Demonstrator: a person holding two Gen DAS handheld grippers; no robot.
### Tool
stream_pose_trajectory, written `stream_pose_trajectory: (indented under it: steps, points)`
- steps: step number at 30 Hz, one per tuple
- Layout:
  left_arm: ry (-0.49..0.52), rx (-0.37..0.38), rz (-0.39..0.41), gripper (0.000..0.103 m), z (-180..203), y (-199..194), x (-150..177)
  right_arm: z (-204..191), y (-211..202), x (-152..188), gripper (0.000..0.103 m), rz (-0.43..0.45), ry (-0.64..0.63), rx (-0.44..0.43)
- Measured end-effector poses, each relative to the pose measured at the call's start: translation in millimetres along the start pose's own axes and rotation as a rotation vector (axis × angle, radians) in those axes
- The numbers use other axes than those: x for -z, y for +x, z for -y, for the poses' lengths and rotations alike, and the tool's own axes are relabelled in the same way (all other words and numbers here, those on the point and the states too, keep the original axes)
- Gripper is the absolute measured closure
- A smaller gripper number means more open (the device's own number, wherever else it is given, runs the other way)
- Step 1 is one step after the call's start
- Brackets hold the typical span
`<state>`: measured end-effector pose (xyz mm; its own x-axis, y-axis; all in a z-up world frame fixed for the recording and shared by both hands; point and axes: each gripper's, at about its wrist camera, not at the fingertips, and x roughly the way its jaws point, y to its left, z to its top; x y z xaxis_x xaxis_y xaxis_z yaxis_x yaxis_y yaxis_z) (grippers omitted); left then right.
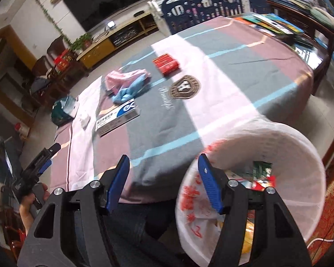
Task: Collect trash
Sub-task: 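Reach the right tool to the pink tissue packet and grasp it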
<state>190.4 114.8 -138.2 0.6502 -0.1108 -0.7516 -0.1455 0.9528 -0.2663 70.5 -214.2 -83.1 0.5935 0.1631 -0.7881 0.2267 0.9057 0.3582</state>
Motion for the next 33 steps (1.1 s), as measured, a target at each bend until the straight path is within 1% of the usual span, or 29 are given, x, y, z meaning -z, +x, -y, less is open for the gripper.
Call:
stream_pose_trajectory:
  steps: [2,4,6,7,9,12,15,17,18,21,23,25,26,28,29,31,33]
  points:
    - [-0.073,-0.036,0.013,0.012,-19,6,-7,-20,20,-5,0.04,-0.013,-0.032,-0.017]
    - [-0.118,-0.072,0.019,0.012,-33,11,-10,-39,41,-12,0.04,-0.023,-0.052,-0.044]
    - [-0.165,-0.142,0.021,0.012,-46,14,-12,-57,58,-21,0.04,-0.028,-0.065,-0.062]
    - [-0.181,-0.16,0.02,0.012,-50,16,-12,-68,69,-26,0.04,-0.032,-0.078,-0.07]
    - [-0.217,-0.174,0.024,0.012,-59,14,-11,-85,87,-35,0.04,-0.038,-0.1,-0.082]
    - [-0.244,-0.178,0.037,0.01,-64,12,-9,-107,121,-50,0.04,-0.056,-0.128,-0.085]
    - [-0.234,-0.168,0.037,0.01,-63,12,-9,-118,158,-72,0.04,-0.052,-0.121,-0.033]
    - [-0.223,-0.152,0.046,0.01,-60,11,-8,-115,182,-85,0.04,-0.066,-0.09,-0.011]
    - [-0.22,-0.144,0.052,0.009,-59,11,-8,-112,193,-93,0.04,-0.072,-0.076,0.015]
    - [-0.202,-0.131,0.057,0.009,-54,13,-8,-107,212,-111,0.04,-0.059,-0.072,0.09]
    - [-0.196,-0.116,0.05,0.009,-52,15,-9,-109,214,-120,0.04,-0.021,-0.096,0.14]
    - [-0.21,-0.104,0.055,0.009,-54,15,-9,-116,214,-127,0.04,0.037,-0.151,0.194]
    - [-0.226,-0.097,0.055,0.009,-56,15,-8,-124,215,-132,0.039,0.062,-0.203,0.209]
    - [-0.251,-0.084,0.047,0.009,-59,16,-8,-140,222,-139,0.028,0.079,-0.289,0.235]
    - [-0.259,-0.078,0.04,0.009,-60,18,-8,-151,227,-143,0.026,0.09,-0.345,0.248]
    - [-0.267,-0.077,0.035,0.009,-61,19,-8,-171,239,-147,0.02,0.09,-0.46,0.259]
    - [-0.271,-0.079,0.037,0.009,-62,19,-8,-187,258,-149,0.019,0.062,-0.575,0.313]
